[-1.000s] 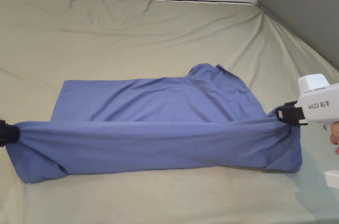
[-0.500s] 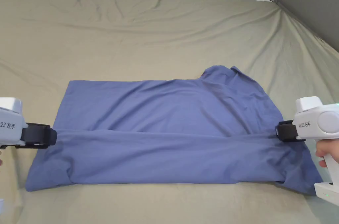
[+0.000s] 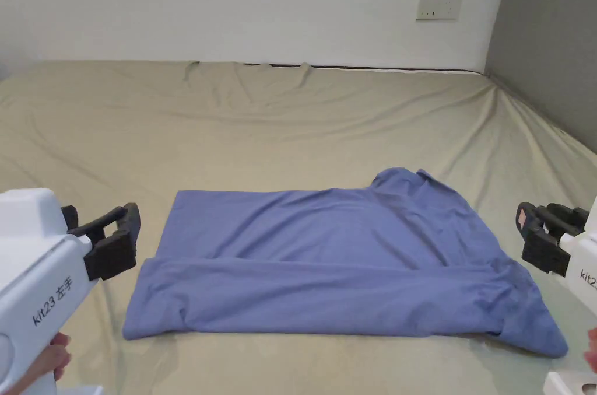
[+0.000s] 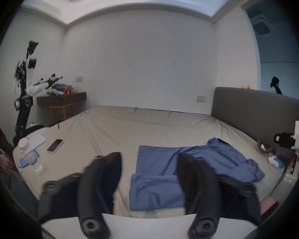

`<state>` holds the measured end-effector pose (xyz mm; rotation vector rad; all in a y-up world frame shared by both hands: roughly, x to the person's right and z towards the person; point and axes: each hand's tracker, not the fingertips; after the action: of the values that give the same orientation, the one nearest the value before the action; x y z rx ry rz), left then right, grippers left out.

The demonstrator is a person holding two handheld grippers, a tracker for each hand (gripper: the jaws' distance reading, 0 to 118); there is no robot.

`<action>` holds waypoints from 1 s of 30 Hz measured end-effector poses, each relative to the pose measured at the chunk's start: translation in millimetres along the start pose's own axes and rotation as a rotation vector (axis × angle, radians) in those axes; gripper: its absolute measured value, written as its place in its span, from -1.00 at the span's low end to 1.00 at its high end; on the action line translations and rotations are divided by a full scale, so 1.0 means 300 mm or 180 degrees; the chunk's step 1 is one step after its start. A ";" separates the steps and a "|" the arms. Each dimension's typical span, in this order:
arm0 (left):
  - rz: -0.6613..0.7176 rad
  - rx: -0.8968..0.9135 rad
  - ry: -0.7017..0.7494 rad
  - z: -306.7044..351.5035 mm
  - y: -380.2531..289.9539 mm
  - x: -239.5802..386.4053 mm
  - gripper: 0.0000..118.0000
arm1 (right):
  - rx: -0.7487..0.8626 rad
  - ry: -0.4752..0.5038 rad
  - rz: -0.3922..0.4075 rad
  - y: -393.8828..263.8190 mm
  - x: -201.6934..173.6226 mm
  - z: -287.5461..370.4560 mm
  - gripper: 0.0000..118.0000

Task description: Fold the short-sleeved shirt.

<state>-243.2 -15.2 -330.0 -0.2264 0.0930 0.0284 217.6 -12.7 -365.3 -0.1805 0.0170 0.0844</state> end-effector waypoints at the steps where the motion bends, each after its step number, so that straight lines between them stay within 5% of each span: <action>1: -0.0197 -0.0002 0.0040 0.027 -0.024 0.016 -0.39 | 0.0203 -0.0065 0.0275 -0.020 -0.011 0.028 -0.87; 2: -0.0438 -0.0054 0.0055 0.042 -0.048 0.026 -0.74 | 0.0028 -0.0008 0.0034 -0.045 -0.024 0.059 -0.89; 3: -0.0586 -0.0132 0.0098 0.037 -0.082 0.019 -0.99 | 0.0152 0.0027 0.0127 -0.064 -0.023 0.081 -0.90; 7: -0.0030 -0.0419 -0.0123 0.051 -0.164 -0.042 -1.00 | -0.0002 0.0085 0.0199 -0.085 -0.025 0.096 -1.00; 11: -0.0259 -0.0355 -0.0078 0.010 -0.177 -0.041 -1.00 | -0.0082 0.0223 0.0015 -0.082 -0.031 0.094 -1.00; 17: -0.0242 -0.0622 -0.0185 -0.027 -0.202 -0.042 -1.00 | -0.0216 0.0366 0.0214 -0.094 -0.070 0.096 -1.00; 27: 0.0209 -0.1818 -0.0115 -0.351 -0.291 -0.120 -0.99 | -0.0383 0.0611 0.0034 -0.116 -0.067 0.034 -1.00; 30: 0.0124 -0.1915 -0.0114 -0.485 -0.299 -0.133 0.06 | -0.0484 0.0665 0.0002 -0.133 -0.069 -0.005 -1.00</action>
<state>-292.4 -136.0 -447.5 -0.8250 0.0509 0.0994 200.3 -53.7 -359.1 -0.3409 0.2194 0.0671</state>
